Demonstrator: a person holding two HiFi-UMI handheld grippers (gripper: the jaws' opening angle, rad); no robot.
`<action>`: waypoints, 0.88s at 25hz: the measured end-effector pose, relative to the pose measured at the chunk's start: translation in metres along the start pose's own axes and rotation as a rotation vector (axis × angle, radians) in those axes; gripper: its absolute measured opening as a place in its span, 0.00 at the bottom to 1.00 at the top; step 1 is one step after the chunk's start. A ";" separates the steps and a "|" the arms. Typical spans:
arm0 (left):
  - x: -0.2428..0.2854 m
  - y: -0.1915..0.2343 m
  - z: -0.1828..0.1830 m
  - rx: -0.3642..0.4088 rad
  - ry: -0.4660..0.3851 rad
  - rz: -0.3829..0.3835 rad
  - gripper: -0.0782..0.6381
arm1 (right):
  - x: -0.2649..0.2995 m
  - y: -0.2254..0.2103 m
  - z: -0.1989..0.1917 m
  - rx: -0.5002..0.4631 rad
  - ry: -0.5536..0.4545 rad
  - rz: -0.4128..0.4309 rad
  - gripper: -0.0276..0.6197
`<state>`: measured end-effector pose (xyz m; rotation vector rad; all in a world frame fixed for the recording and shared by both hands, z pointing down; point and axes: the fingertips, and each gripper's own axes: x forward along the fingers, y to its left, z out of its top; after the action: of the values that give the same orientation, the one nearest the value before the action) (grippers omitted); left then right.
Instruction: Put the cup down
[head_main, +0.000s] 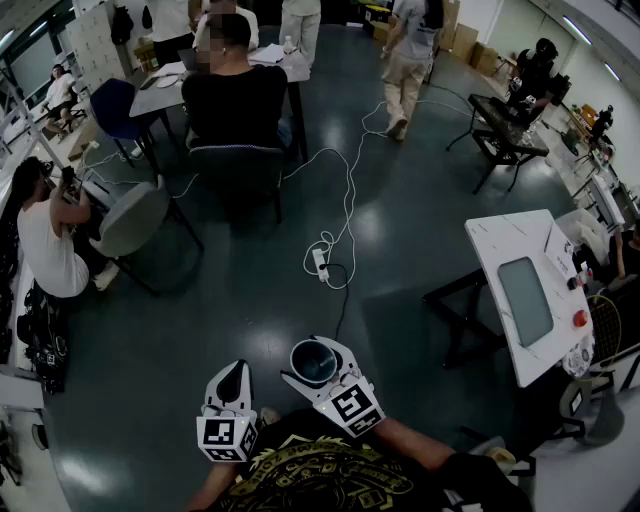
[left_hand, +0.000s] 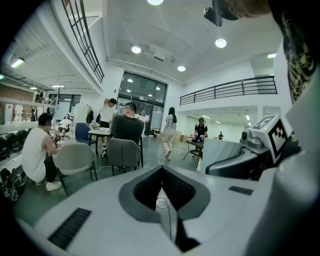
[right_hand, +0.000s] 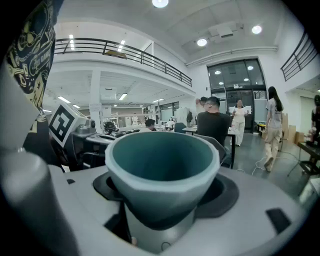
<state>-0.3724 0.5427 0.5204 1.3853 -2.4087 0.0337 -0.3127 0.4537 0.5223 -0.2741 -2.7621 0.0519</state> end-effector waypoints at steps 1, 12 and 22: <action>-0.001 0.001 -0.002 -0.002 0.003 -0.001 0.12 | 0.001 0.001 0.000 0.001 0.000 -0.002 0.62; 0.001 -0.002 -0.002 0.009 0.002 -0.028 0.12 | 0.000 0.002 0.003 0.001 -0.017 -0.025 0.63; 0.019 -0.024 -0.001 0.023 0.021 -0.066 0.12 | -0.019 -0.028 0.007 0.044 -0.057 -0.076 0.63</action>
<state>-0.3612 0.5145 0.5238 1.4664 -2.3512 0.0597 -0.3025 0.4222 0.5112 -0.1577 -2.8209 0.1024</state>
